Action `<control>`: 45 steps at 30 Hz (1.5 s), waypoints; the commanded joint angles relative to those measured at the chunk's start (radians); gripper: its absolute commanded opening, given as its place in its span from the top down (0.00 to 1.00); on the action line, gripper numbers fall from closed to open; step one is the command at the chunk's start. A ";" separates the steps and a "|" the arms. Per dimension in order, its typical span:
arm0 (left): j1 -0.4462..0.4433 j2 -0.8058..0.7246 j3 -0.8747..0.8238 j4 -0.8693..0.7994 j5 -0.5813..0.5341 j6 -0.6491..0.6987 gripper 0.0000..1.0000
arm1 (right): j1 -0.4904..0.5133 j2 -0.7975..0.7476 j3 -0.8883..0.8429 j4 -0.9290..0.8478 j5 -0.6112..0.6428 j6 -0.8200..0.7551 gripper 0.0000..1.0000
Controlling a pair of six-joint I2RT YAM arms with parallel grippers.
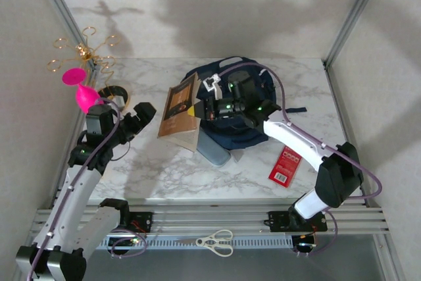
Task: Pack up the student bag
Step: Pass the book.
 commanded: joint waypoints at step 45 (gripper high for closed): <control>-0.412 0.336 -0.028 1.055 0.116 -0.419 1.00 | -0.367 -0.118 -0.072 -0.112 -0.120 -0.012 0.16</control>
